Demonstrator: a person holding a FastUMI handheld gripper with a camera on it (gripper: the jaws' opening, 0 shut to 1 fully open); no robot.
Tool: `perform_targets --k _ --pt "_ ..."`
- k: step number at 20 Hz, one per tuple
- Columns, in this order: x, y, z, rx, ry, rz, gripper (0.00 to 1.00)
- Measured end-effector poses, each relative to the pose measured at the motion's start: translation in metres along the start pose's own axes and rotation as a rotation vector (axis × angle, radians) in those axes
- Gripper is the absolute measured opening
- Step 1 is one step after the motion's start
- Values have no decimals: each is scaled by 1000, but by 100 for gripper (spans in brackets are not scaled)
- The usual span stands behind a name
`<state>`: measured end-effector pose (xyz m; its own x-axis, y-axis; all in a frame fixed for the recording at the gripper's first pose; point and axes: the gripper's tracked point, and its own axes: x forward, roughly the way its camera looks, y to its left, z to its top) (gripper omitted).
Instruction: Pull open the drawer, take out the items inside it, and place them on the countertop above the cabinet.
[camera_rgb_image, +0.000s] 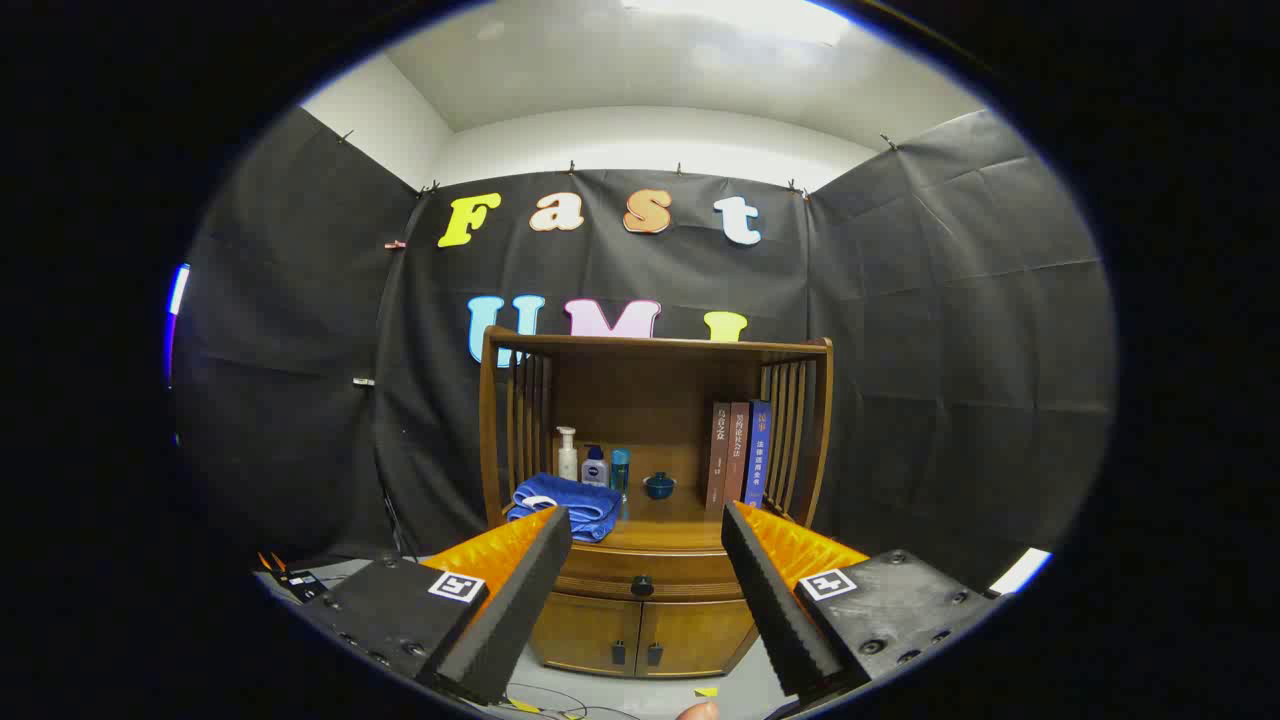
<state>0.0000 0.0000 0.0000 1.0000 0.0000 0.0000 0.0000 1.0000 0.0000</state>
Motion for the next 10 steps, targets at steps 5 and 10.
perform_targets --k 5,10 --pt "-1 3 -3 12 12 6 98" --pt "-3 -1 -3 40 12 -8 98"
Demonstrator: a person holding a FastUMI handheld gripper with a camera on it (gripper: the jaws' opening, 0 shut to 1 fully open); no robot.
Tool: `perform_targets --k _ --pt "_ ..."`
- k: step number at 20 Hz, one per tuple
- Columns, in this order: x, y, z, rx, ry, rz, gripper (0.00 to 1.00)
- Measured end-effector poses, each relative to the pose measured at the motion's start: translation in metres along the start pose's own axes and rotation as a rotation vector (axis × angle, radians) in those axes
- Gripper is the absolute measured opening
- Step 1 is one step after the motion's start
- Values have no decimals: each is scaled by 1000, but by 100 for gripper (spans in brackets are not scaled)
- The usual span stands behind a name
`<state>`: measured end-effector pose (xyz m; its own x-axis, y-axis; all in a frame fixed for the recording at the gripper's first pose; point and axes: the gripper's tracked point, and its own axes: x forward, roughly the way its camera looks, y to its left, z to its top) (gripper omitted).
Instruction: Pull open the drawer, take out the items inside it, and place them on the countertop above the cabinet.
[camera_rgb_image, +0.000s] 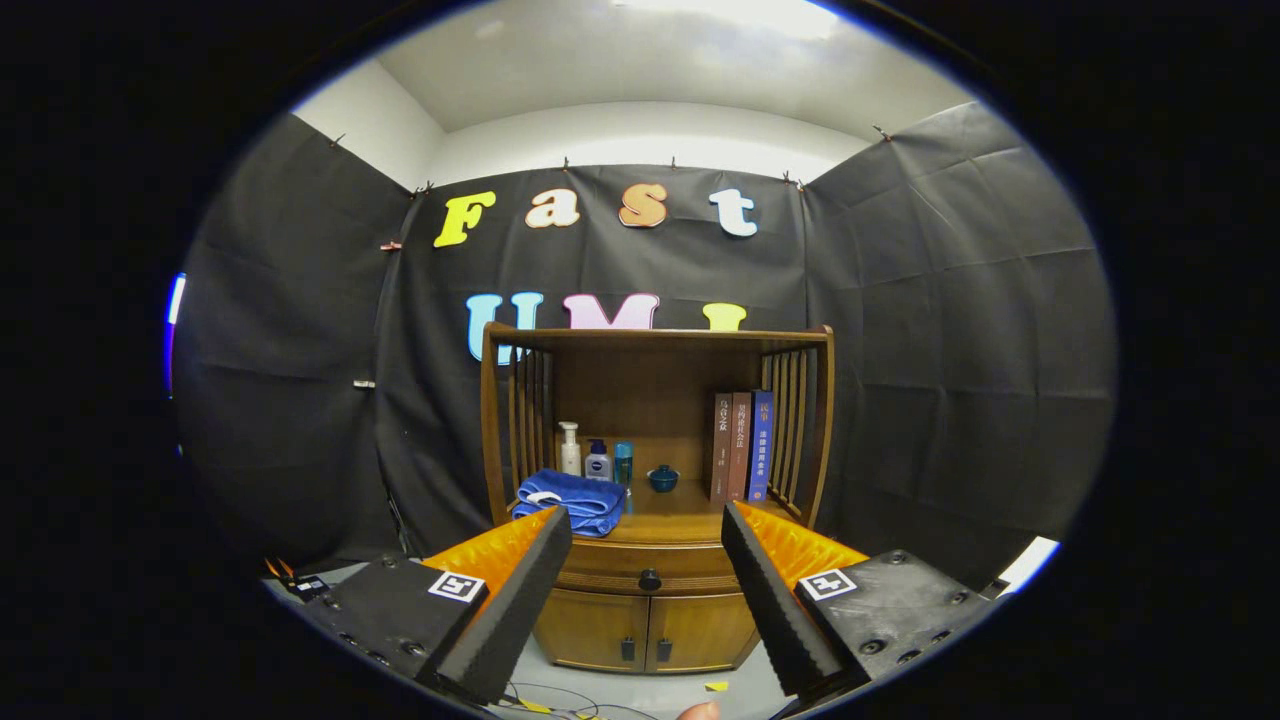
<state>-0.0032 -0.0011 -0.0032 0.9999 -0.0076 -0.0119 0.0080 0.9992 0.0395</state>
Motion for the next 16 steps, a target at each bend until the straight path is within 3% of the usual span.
perform_targets --k 11,16 --pt "8 -14 2 10 -25 -28 98" --pt "32 -21 -23 8 -41 -29 98"
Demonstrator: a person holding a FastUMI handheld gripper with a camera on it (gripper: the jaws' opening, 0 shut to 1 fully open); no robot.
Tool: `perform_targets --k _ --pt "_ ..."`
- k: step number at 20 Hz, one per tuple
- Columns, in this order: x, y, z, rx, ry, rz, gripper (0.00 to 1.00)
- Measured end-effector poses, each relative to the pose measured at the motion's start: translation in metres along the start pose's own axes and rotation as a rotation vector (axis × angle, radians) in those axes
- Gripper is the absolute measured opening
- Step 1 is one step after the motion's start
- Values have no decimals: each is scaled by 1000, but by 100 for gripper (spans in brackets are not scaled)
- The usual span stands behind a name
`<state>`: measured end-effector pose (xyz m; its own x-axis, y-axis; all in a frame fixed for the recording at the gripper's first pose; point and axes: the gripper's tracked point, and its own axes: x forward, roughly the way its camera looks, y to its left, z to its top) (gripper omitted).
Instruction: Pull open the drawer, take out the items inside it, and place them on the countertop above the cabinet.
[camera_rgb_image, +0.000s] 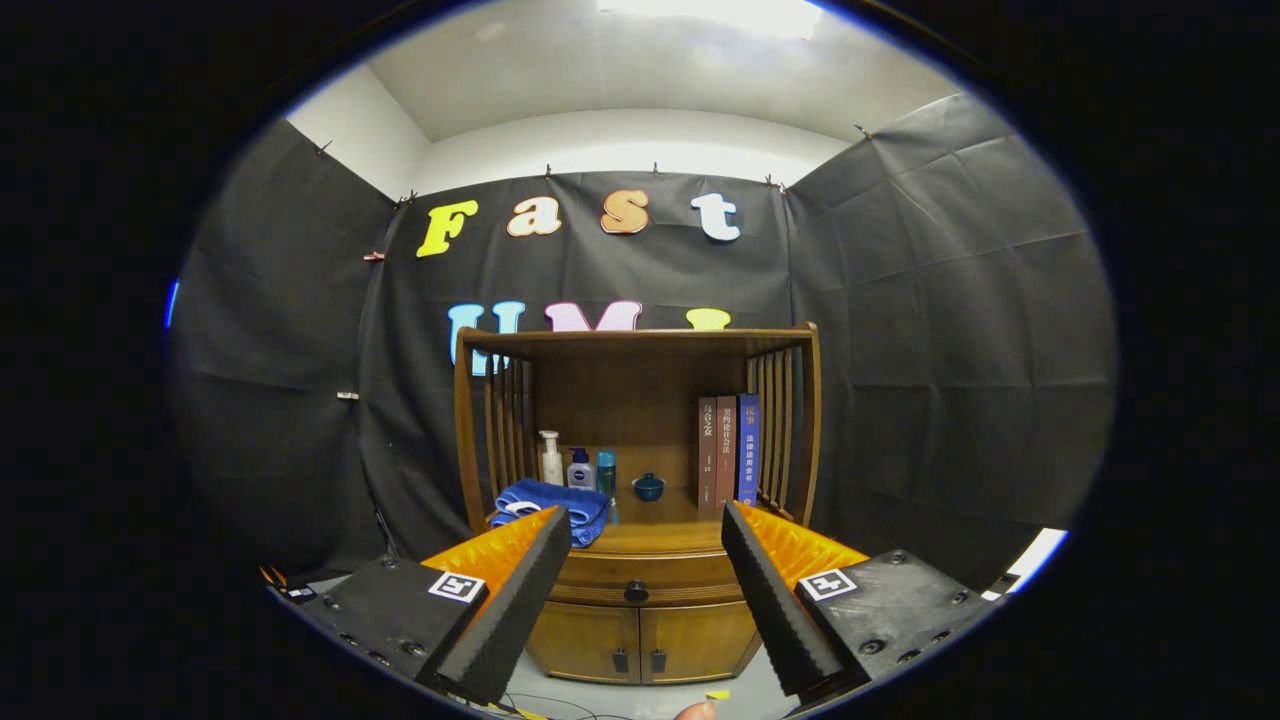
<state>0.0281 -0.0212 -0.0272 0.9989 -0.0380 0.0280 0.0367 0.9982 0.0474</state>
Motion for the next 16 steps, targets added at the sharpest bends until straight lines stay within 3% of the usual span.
perform_targets --k 5,16 --pt "40 3 -43 -27 -18 -4 98" --pt "129 13 -190 2 111 5 99"
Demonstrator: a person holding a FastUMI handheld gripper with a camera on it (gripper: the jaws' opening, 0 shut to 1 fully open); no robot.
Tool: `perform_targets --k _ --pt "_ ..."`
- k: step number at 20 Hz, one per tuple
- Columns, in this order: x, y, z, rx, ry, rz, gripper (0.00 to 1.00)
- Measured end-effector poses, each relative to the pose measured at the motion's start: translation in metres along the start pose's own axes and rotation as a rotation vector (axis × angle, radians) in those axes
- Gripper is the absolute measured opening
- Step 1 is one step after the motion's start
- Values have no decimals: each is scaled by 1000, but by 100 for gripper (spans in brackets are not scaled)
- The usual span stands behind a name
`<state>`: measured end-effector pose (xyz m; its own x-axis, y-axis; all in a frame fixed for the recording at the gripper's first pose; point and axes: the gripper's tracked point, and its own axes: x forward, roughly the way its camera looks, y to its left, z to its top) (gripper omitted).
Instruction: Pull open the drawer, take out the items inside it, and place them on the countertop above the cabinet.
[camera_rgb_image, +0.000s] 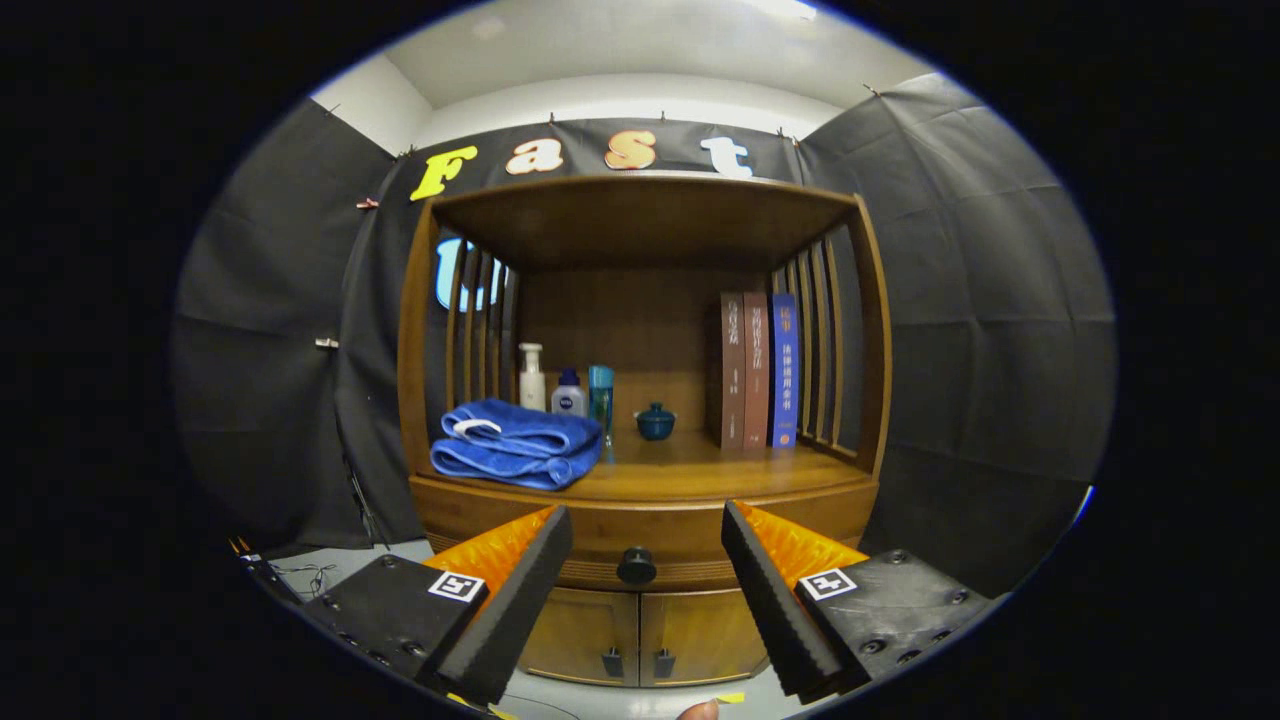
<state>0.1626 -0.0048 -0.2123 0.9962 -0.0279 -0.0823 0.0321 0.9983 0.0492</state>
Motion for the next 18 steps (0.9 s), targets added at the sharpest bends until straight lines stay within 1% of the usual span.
perform_targets --k 4,5,7,8,9,12,13,14,15,16,17,18 --pt "39 6 -53 -1 49 6 99" --pt "48 8 -65 -8 68 13 97" --pt "65 6 -87 -21 109 0 95" --pt "74 3 -96 -15 119 -9 91" --pt "81 4 -104 -7 128 -6 83" --pt "99 9 -124 -25 180 0 76" --pt "101 8 -124 -29 178 -2 69" --pt "108 9 -123 -25 171 -2 65" --pt "113 10 -121 -24 161 0 63" --pt "109 3 -124 -29 178 -16 63" --pt "108 5 -124 -39 180 -21 50" --pt "113 9 -125 -43 175 -17 50"
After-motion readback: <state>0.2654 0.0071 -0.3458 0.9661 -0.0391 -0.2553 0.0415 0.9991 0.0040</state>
